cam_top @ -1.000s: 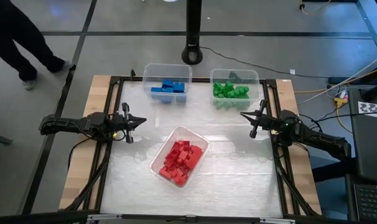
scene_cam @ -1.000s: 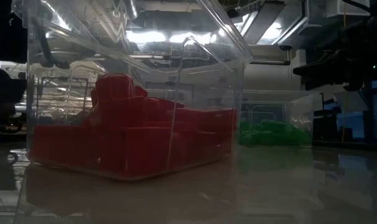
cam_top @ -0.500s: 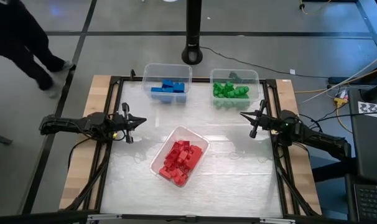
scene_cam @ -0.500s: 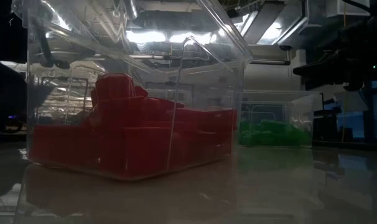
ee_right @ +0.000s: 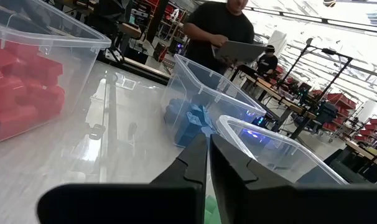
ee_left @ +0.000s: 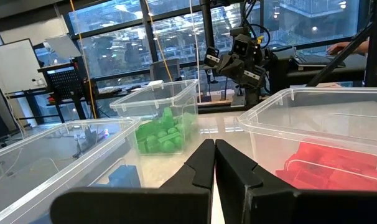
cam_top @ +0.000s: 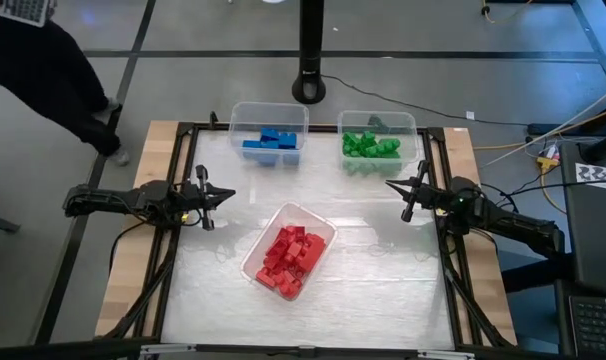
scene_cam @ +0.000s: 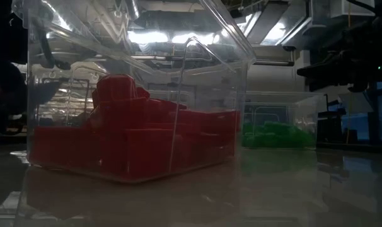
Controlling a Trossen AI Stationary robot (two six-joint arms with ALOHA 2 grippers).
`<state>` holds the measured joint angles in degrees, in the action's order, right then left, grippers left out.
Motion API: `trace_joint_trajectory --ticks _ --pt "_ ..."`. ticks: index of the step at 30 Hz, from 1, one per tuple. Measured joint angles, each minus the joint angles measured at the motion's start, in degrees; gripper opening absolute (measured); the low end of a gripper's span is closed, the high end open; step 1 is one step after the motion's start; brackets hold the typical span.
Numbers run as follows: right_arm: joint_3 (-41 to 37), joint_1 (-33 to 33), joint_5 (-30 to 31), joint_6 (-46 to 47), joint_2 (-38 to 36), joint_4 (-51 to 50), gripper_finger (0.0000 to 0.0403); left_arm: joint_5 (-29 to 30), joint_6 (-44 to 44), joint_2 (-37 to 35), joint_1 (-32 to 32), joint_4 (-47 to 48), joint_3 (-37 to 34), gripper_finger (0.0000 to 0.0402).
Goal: Sort blocks
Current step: Return to Home Position
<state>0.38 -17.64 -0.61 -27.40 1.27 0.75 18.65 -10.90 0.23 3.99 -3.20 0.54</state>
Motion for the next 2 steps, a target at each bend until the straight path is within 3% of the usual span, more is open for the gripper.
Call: trace_joint_trajectory --ticks 2 --pt "0.01 0.00 0.00 0.01 -0.01 -0.01 0.0021 0.00 0.00 0.00 0.00 0.00 0.00 0.0004"
